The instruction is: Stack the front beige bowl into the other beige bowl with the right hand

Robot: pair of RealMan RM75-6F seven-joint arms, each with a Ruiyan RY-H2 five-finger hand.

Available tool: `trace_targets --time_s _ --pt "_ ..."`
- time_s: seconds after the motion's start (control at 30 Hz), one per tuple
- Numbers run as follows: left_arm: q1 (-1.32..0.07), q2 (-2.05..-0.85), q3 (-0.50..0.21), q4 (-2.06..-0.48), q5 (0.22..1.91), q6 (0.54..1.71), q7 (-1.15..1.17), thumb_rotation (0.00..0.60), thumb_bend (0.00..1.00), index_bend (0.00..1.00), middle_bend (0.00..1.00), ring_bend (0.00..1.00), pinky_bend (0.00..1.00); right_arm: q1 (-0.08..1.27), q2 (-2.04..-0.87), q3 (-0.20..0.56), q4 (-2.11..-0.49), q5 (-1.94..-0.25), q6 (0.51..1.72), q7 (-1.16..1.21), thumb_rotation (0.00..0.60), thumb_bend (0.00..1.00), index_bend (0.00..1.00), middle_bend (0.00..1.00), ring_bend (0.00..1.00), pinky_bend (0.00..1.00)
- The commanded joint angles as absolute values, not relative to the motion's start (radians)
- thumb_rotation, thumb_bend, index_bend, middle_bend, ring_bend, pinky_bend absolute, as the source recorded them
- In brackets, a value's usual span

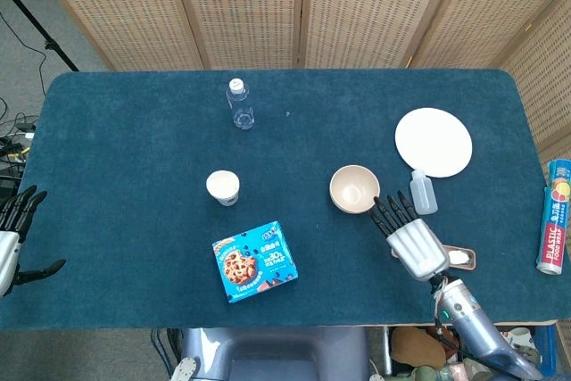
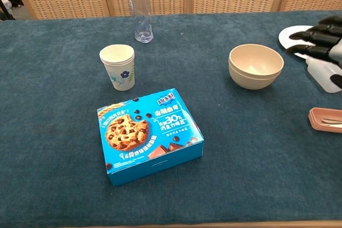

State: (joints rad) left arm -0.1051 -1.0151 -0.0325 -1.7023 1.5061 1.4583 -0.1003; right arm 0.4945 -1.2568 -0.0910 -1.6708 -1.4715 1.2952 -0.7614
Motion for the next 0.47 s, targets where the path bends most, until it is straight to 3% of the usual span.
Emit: trace_targets --time_s 0.03,0.1,0.13,0.33,0.47 --pt "-0.101 -1.02 -0.03 -1.697 1.513 1.468 -0.089 0.6 0.0 0.0 0.0 0.0 0.0 0.414 -1.206 -0.079 -1.69 -1.539 1.43 -0.617 0.6 0.37 0.0 0.0 0.0 0.0" --pt "-0.095 -1.033 -0.036 -1.685 1.511 1.488 -0.055 0.6 0.0 0.0 0.0 0.0 0.0 0.378 -1.21 -0.071 -1.662 -1.549 1.489 -0.548 0.6 0.06 0.0 0.0 0.0 0.0" --pt "-0.088 -1.049 -0.042 -1.673 1.504 1.508 -0.018 0.6 0.0 0.0 0.0 0.0 0.0 0.354 -1.216 -0.066 -1.641 -1.549 1.52 -0.492 0.6 0.0 0.0 0.0 0.0 0.0" --pt "-0.062 -1.081 -0.033 -1.648 1.498 1.534 -0.008 0.6 0.0 0.0 0.0 0.0 0.0 0.26 -1.249 -0.053 -1.51 -1.541 1.612 -0.227 0.6 0.0 0.0 0.0 0.0 0.0" --pt "-0.06 -1.086 -0.034 -1.636 1.491 1.531 -0.006 0.6 0.0 0.0 0.0 0.0 0.0 0.239 -1.269 -0.044 -1.461 -1.563 1.65 -0.173 0.6 0.0 0.0 0.0 0.0 0.0"
